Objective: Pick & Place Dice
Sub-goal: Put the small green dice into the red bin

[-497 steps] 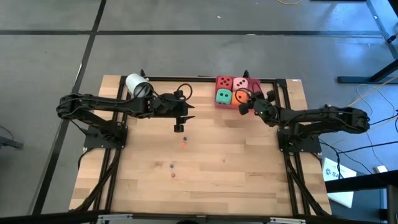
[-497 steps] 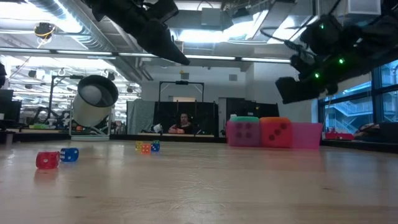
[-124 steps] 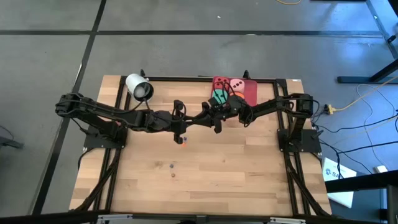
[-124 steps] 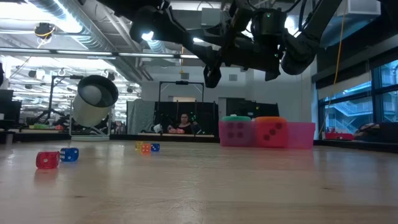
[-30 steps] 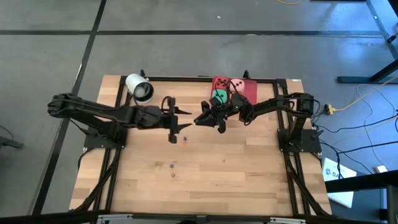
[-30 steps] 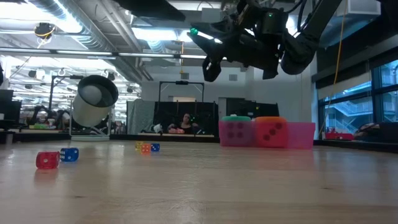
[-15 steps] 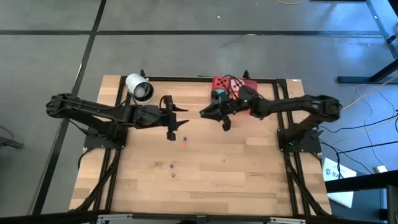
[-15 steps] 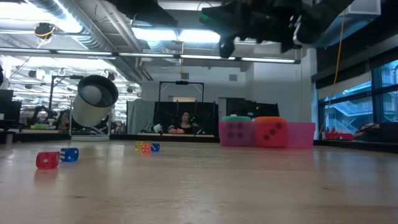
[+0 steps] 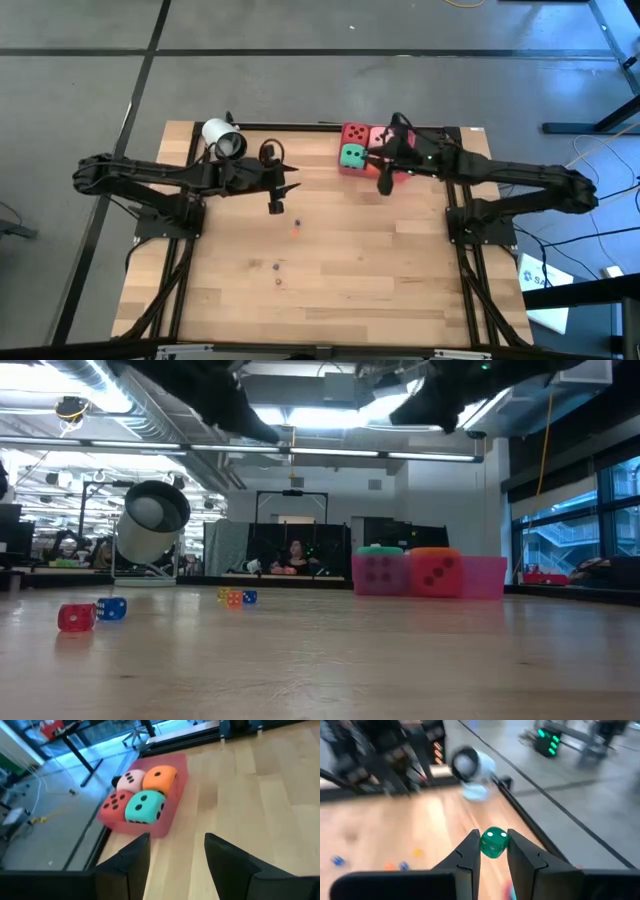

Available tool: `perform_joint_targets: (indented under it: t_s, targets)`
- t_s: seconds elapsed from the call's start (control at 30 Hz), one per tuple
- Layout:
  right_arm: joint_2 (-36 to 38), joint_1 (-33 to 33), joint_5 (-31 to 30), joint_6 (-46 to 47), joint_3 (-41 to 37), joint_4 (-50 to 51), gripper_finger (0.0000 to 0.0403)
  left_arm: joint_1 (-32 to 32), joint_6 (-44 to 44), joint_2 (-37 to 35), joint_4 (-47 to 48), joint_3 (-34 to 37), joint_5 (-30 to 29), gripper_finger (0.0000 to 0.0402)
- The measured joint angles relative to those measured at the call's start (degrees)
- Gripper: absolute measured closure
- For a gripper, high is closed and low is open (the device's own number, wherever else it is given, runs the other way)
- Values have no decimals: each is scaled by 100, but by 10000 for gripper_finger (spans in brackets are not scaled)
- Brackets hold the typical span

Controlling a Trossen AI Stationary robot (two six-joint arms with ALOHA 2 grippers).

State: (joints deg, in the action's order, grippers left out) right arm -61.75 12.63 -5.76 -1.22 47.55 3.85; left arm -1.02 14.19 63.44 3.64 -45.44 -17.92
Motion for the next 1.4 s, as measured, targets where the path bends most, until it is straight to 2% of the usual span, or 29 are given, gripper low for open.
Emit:
perform_joint_targets:
  t_s: [0.27, 0.4, 0.53, 0.63, 0.77, 1.07, 1.4]
  targets:
    - [228, 226, -1051, -193, 436, 2303, 331, 796, -272, -33, -210, 132, 1336, 224]
    - [226, 411, -1262, -312, 724, 3009, 331, 1072, -390, -35, -399, 196, 1969, 228]
    - [203, 756, -1150, -394, 893, 3560, 331, 1244, -412, -39, -480, 267, 2379, 230]
    - [44, 1148, -744, -393, 936, 3966, 331, 1339, -461, -33, -450, 307, 2507, 231]
    - [-319, 1682, -555, -463, 946, 4207, 331, 1397, -512, -37, -509, 307, 2691, 231]
    - [-1399, 2546, 92, -972, 946, 4199, 331, 1240, -609, -35, -514, 307, 2709, 233]
    - [-2470, 2788, -91, -1472, 946, 4208, 331, 1227, -607, -35, -514, 307, 2704, 233]
